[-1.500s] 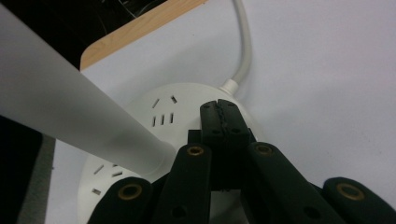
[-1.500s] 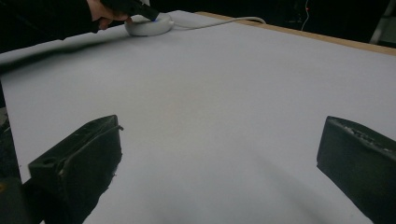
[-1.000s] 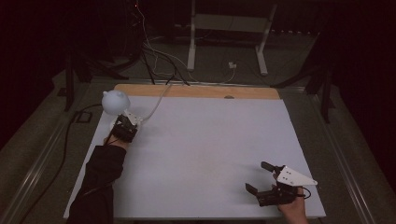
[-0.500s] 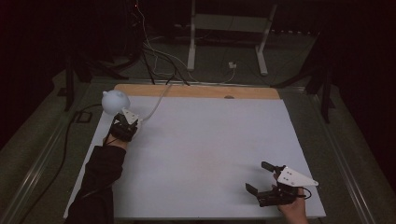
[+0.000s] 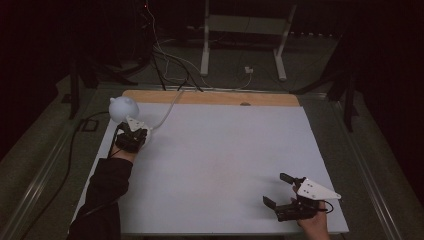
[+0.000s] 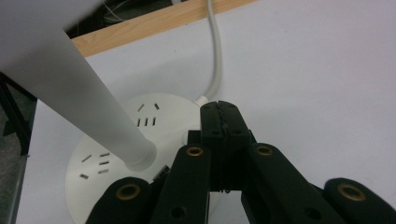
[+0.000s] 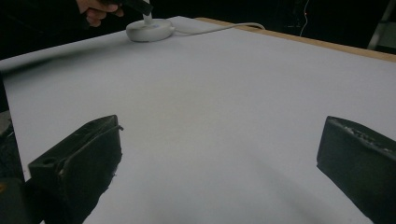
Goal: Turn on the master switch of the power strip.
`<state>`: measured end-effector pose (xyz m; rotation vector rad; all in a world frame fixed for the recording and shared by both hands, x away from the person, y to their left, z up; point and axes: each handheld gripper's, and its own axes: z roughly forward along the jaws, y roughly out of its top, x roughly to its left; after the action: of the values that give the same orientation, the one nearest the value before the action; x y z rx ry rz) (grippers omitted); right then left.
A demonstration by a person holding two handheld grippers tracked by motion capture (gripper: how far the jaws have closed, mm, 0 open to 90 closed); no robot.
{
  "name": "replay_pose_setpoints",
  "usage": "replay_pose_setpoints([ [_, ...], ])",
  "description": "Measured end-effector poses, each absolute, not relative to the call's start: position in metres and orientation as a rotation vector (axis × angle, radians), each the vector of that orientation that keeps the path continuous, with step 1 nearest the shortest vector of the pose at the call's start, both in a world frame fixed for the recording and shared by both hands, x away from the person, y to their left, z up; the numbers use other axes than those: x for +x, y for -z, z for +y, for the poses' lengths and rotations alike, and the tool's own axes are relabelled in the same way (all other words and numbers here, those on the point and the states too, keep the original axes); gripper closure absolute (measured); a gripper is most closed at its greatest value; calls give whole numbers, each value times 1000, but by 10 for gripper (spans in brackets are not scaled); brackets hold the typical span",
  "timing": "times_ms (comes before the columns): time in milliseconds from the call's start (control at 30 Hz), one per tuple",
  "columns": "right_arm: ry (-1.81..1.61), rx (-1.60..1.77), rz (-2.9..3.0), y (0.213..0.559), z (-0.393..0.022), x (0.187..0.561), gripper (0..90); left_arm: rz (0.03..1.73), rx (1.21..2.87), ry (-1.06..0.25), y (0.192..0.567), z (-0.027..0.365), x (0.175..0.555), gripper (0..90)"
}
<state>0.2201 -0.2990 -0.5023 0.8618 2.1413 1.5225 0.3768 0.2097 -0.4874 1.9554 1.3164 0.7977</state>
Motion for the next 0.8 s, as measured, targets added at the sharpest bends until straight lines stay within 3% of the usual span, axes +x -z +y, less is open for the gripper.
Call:
replay_pose_setpoints([
  [167, -1542, 865, 2134, 502, -300, 220, 0, 1282, 1946, -743, 482, 211, 367, 900],
  [200, -1539, 863, 2133, 501, -300, 220, 0, 1275, 1945, -728, 481, 212, 365, 823],
  [300, -1536, 865, 2136, 502, -300, 220, 0, 1274, 1933, -690, 480, 214, 361, 815],
  [433, -1539, 868, 2137, 502, -300, 221, 0, 1283, 1898, -629, 476, 219, 357, 708],
  [667, -1546, 868, 2138, 502, -300, 221, 0, 1242, 1883, -541, 467, 217, 351, 409],
  [800, -1547, 868, 2138, 502, -300, 220, 0, 1204, 1898, -448, 465, 214, 348, 146],
])
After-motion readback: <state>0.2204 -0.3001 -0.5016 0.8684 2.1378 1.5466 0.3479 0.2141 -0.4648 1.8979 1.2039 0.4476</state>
